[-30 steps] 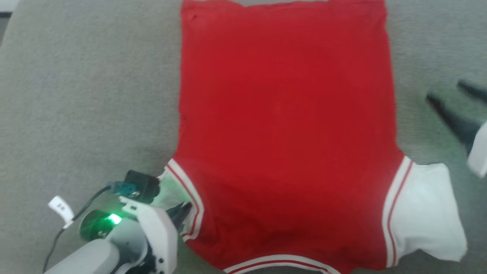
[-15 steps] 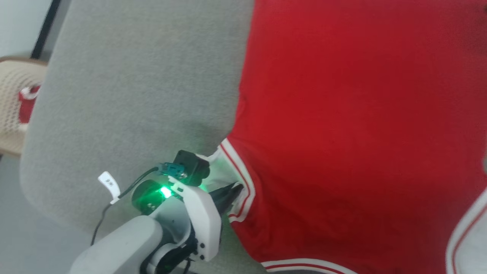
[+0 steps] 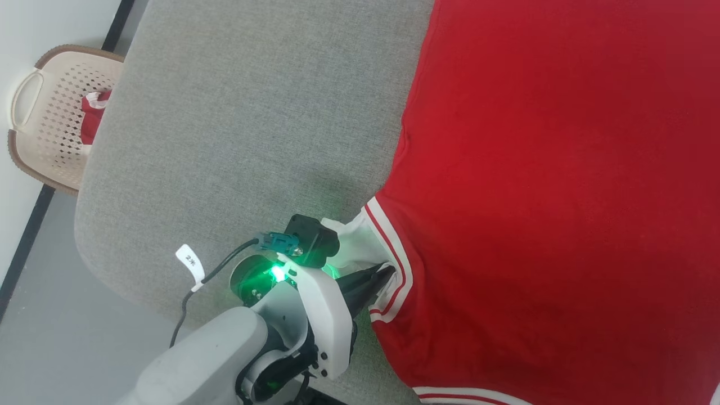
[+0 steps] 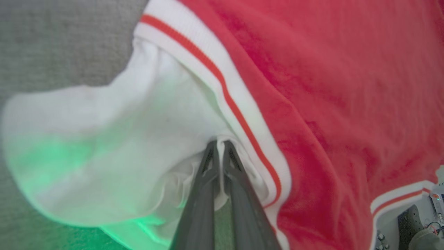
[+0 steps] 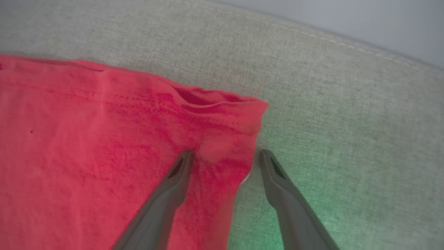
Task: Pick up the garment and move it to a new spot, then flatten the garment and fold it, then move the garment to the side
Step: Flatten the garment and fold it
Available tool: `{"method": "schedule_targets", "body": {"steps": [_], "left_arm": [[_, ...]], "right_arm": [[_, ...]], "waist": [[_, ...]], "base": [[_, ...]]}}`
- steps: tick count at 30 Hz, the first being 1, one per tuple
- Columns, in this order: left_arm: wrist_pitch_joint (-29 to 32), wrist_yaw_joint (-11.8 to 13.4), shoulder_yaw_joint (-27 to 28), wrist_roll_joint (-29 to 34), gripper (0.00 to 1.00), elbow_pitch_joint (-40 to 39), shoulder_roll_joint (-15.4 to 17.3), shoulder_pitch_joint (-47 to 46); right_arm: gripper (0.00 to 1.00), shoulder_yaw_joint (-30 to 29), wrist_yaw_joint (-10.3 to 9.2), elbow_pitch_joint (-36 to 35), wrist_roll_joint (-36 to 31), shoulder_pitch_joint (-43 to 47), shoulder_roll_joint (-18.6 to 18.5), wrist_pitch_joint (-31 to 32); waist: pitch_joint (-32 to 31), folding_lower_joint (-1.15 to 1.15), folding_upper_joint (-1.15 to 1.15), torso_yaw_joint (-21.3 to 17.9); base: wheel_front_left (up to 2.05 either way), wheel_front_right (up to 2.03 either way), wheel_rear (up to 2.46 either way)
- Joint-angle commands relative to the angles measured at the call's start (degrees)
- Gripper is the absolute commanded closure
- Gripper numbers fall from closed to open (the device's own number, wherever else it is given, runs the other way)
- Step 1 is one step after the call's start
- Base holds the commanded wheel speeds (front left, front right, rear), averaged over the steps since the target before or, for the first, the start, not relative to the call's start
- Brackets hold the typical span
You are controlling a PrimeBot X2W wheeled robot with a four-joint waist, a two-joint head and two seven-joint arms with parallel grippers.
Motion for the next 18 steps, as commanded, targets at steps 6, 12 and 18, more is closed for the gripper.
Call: {"method": "schedule_targets", "body": {"steps": [6, 12, 18], "left_arm": [[0.39, 0.97, -0.20, -0.60, 1.00, 6.15, 1.15, 0.85], [-0.78, 1.00, 1.34, -0.77, 1.00, 7.24, 2.22, 0.19], [-1.54, 2.27, 3.05, -0.88, 1.00, 6.44, 4.51, -0.16]], "right_arm": [[1.00, 0.40, -0.10, 3.30, -2.11, 3.29, 1.84, 4.70], [1.00, 3.13, -0.10, -2.38, -0.11, 3.89, 2.14, 6.06], [1.00, 8.95, -0.10, -14.44, 6.85, 8.38, 0.51, 7.46]], "waist": [[-0.43, 0.00, 0.00, -0.97], [-2.08, 0.00, 0.00, -4.03], [-3.90, 0.00, 0.00, -8.57]], "base": [[0.00, 0.00, 0.00], [0.00, 0.00, 0.00], [0.00, 0.00, 0.00]]}}
